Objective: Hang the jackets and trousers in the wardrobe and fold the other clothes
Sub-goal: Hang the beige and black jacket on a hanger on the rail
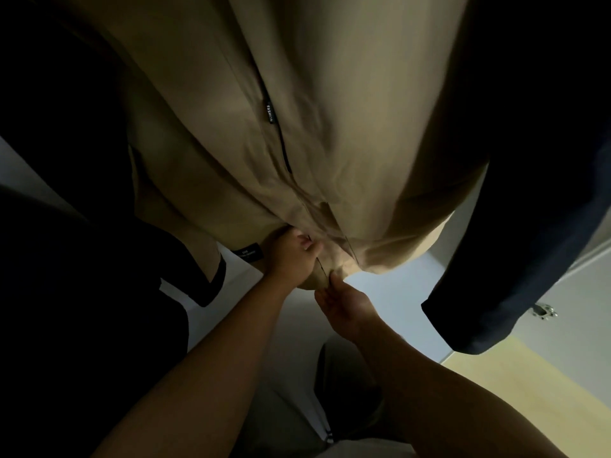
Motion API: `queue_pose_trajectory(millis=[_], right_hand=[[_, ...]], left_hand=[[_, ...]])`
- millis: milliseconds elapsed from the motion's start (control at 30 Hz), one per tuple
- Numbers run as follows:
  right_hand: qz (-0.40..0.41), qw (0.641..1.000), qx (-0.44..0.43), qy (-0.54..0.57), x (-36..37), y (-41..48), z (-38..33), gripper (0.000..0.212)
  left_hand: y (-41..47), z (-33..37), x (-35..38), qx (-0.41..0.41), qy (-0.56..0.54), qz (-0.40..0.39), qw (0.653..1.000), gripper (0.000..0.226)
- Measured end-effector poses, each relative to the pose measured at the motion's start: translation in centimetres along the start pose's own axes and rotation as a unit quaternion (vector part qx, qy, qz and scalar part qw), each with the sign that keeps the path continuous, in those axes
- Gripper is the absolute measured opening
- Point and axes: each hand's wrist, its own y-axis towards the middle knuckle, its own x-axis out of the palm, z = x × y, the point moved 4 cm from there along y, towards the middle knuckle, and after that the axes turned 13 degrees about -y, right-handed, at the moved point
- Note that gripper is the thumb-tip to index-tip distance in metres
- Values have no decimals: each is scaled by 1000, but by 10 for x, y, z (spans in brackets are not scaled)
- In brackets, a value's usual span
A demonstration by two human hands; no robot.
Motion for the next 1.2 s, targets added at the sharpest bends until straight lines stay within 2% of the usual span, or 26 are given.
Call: queue_pose_trajectory(millis=[167,233,367,500,633,767,900,1033,1200], right_hand=[[-27,1000,-1,-5,0,-2,-3,38],[-42,999,3,-9,0,-2,-2,36],[-83,996,1,-28,2,-5,-4,16],[-90,994,5,-57,4,-9,-2,30],[-95,992,13,-79,4,-7,4,41],[-79,991,19,-102,-2,-4,7,52],[-63,987,32,-142,-3,-2,13,59],[-43,989,34,-139,6,-1,14,51],[-18,988,25,-152,14,-7,12,42]], left_hand=[[-3,-4,1,6,1,13,1000,18],[-5,-9,1,-7,-2,18,1000,27],[-8,-19,6,-50,-27,10,998,21],[-5,-22,9,-85,-31,2,996,30],[-10,-25,18,-94,27,-31,995,36],[-11,-25,15,-70,82,-18,994,35],[-10,-22,7,-36,95,-11,995,18],[-8,-21,-1,-13,115,-2,993,16],[-6,-28,-6,-38,92,6,995,18]])
